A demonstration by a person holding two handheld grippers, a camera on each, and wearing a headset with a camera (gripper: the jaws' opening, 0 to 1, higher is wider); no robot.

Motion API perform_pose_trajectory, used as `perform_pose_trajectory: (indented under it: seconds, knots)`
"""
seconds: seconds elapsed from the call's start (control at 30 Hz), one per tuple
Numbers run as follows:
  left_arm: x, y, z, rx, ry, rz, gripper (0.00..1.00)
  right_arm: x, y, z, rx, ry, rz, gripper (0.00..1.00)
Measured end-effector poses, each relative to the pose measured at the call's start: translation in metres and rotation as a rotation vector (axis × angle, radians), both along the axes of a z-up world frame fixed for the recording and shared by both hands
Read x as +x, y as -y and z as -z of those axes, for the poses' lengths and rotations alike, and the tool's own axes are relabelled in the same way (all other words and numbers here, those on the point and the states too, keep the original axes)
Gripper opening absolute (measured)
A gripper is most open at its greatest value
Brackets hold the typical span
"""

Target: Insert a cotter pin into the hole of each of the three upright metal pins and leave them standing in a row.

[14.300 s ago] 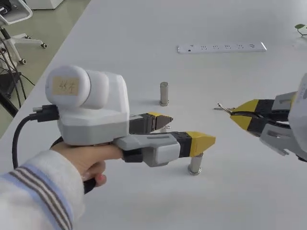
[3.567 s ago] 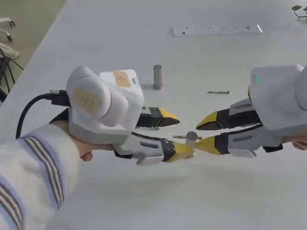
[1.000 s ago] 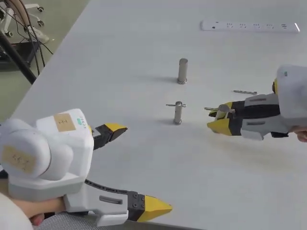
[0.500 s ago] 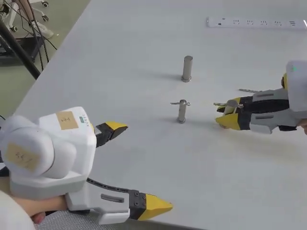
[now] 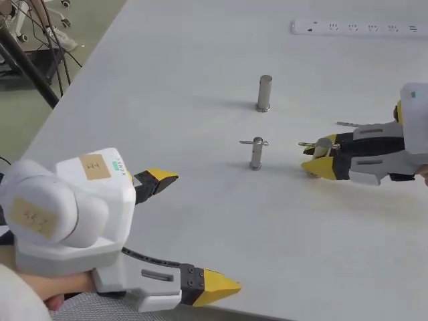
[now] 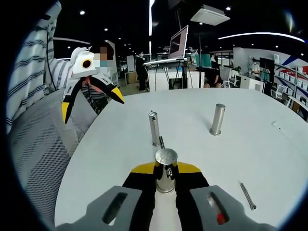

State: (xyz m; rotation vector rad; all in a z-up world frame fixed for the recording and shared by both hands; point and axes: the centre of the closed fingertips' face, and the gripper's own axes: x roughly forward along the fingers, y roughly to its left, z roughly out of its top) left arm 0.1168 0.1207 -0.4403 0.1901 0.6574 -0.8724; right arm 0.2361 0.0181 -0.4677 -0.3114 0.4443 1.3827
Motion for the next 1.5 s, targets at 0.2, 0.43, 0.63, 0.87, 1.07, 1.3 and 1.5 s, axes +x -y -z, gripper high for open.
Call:
perform_pose_trajectory:
  seconds: [0.2,0.43,0.63,0.87,1.07,1.3,1.5]
  knots:
    - [-0.001,0.001,0.002,0.005,-0.003,0.006,0.96,-0.002,0.000,0.000,-0.004,-0.025,0.008,0.10]
    - [0.001,0.005,0.000,-0.016,-0.002,-0.001,0.96,-0.002,0.000,-0.002,0.004,-0.026,0.022,0.14]
    - [0.002,0.005,-0.004,-0.022,0.006,-0.003,0.96,-0.003,0.002,-0.008,0.001,-0.030,0.042,0.22]
    - [0.006,0.003,-0.011,-0.030,0.027,-0.018,0.96,-0.008,0.006,-0.039,0.041,-0.025,0.108,0.35]
    - [0.013,0.005,-0.020,-0.074,0.041,-0.045,0.97,-0.015,0.011,-0.065,0.072,0.023,0.150,0.48]
    - [0.019,0.010,-0.028,-0.125,0.035,-0.062,0.94,-0.028,0.023,-0.079,0.087,-0.015,0.215,0.59]
    - [0.021,0.014,-0.029,-0.160,0.028,-0.072,0.94,-0.034,0.040,-0.088,0.103,-0.016,0.334,0.68]
